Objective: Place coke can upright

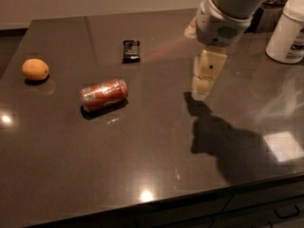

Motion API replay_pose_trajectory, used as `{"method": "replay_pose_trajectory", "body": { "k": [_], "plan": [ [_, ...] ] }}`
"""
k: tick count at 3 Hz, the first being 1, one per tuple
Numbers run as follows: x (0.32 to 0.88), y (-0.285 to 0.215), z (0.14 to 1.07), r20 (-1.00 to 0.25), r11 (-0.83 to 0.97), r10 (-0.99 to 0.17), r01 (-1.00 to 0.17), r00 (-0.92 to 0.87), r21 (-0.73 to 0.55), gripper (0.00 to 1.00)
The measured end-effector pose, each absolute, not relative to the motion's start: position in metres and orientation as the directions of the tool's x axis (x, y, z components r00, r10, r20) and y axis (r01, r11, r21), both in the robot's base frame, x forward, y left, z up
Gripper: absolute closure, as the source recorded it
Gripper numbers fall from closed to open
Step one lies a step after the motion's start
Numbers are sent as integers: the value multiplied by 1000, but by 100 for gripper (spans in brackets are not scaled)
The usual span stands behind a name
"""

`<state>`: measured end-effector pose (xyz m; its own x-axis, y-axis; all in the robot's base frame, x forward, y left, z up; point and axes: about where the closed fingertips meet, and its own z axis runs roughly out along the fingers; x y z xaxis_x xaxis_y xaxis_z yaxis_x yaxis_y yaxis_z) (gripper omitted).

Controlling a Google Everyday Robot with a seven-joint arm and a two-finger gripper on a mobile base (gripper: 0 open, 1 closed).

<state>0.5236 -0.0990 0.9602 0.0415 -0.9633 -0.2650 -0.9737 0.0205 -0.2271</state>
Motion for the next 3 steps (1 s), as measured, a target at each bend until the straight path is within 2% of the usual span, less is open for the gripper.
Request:
{"method": "replay_pose_trajectory", "body": {
  "k": [3],
  "plan": [
    [574, 30, 910, -183, -303, -922, -929, 342, -213, 0]
  ]
}}
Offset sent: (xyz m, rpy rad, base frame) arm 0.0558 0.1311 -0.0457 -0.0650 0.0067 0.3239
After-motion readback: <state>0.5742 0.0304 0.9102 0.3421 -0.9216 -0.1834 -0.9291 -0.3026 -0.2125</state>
